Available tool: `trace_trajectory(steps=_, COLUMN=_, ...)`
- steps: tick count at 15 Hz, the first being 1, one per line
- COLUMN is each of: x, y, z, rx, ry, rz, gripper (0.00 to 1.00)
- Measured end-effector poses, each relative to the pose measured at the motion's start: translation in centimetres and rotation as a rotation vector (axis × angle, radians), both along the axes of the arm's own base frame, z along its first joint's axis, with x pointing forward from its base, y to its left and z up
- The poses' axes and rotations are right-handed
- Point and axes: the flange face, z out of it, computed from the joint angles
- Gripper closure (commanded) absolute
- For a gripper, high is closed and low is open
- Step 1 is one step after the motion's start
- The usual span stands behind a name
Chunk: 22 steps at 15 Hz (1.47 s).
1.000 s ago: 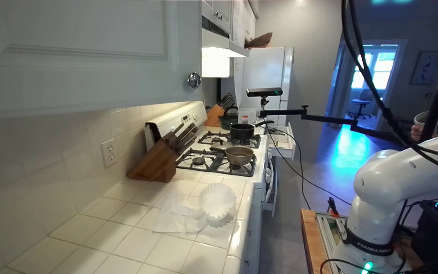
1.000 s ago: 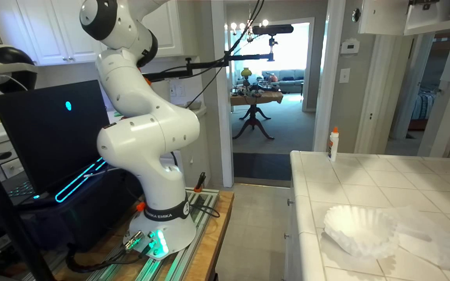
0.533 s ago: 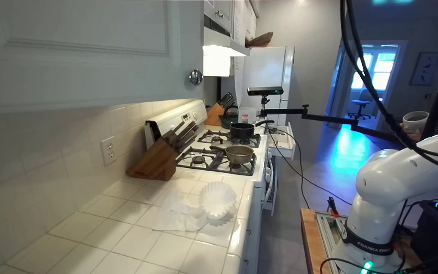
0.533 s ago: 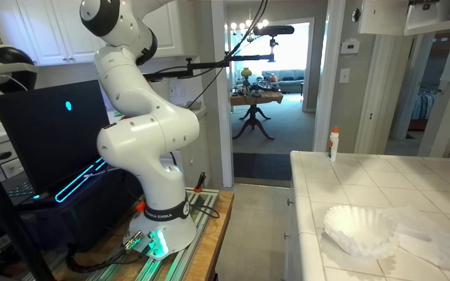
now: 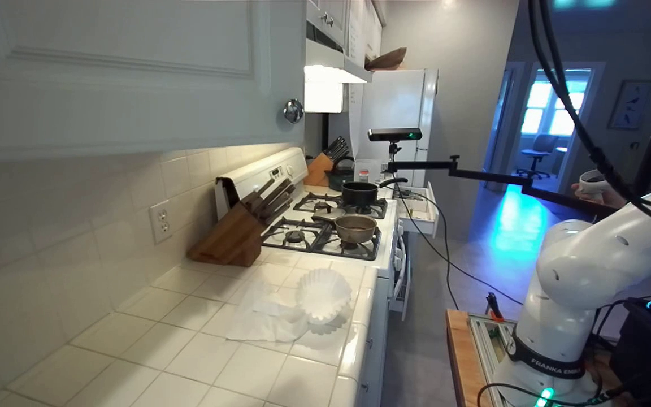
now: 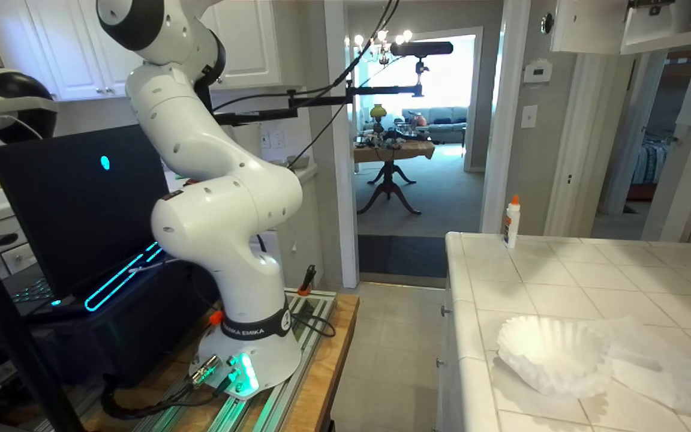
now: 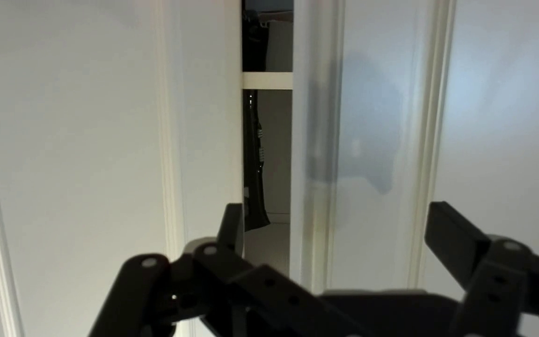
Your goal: Close the left door of the upper cabinet.
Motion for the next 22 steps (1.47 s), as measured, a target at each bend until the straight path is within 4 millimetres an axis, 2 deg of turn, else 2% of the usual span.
trace_trajectory(steps=5, x=0.1, y=-2.5, z=0.4, rx=0.005, ry=-0.003, rz=-0.032, gripper=0.0)
trace_trajectory(steps=16, x=2.4, y=-3.8, z=-0.2, rx=-0.06, ry=0.011, rz=-0.081, gripper=0.0)
trace_trajectory(steps=22, x=4.5, y=-5.0, z=-0.5, rx=-0.045, ry=-0.012, rz=-0.052, gripper=0.0)
